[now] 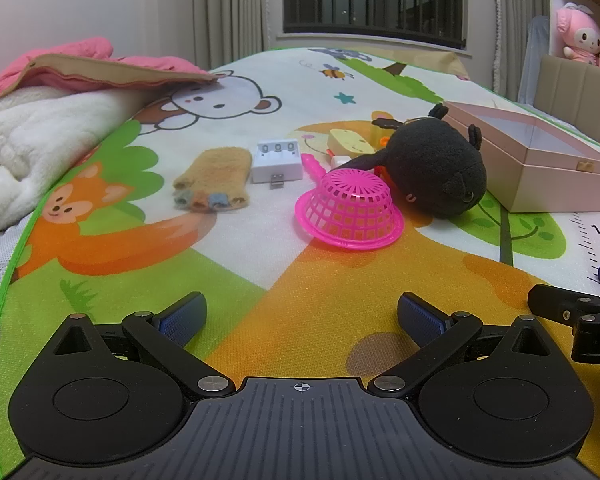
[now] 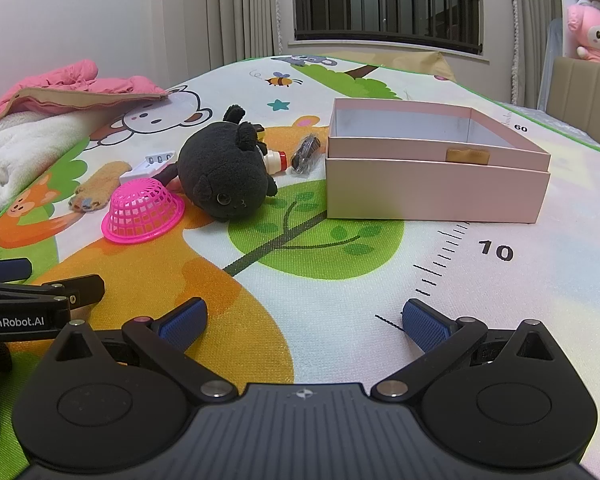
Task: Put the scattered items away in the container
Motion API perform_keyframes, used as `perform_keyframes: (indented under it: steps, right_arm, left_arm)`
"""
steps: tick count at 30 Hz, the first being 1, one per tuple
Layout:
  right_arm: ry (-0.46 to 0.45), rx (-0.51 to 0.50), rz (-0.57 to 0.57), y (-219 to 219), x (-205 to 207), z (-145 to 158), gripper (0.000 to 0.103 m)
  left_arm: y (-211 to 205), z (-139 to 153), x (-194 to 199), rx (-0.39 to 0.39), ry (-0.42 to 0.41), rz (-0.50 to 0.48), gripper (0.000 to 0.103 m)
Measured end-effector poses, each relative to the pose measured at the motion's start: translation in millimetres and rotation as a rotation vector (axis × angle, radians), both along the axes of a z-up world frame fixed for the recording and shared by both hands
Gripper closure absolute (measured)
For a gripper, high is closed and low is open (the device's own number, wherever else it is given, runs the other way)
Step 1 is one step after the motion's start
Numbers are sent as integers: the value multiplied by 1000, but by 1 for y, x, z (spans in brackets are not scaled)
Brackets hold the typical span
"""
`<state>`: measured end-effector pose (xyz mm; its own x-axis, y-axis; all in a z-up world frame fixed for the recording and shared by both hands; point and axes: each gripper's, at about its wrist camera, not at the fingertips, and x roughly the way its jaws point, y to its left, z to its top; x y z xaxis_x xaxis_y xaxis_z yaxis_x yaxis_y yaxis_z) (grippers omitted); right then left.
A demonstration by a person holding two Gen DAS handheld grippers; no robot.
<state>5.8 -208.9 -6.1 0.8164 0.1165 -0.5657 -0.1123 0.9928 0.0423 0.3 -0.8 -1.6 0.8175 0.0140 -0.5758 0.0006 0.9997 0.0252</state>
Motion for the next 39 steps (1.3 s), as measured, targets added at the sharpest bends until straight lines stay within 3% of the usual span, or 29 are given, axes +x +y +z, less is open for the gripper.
perform_keyframes:
  steps: [12, 20, 24, 32, 37, 39]
  right_arm:
    - [35, -30, -3, 4, 4, 1, 0]
    - [136, -9, 21, 0, 12, 7, 0]
    - [140, 19, 11, -2, 5, 6, 0]
    - [132, -31, 28, 4, 1, 6, 0]
    - [80, -112, 16, 15, -6, 4, 0]
    - [84, -97, 18, 13, -4, 4, 0]
  left_arm:
    - [-7, 2, 0, 48, 17, 12, 0]
    - [1, 14, 7, -7, 136, -15, 0]
    - [6, 14, 7, -16, 147, -59, 0]
    - [10, 11, 4, -29, 144, -88, 0]
    - [2, 13, 0, 32, 125, -99, 0]
    - [-2, 18, 3, 43, 117, -107, 0]
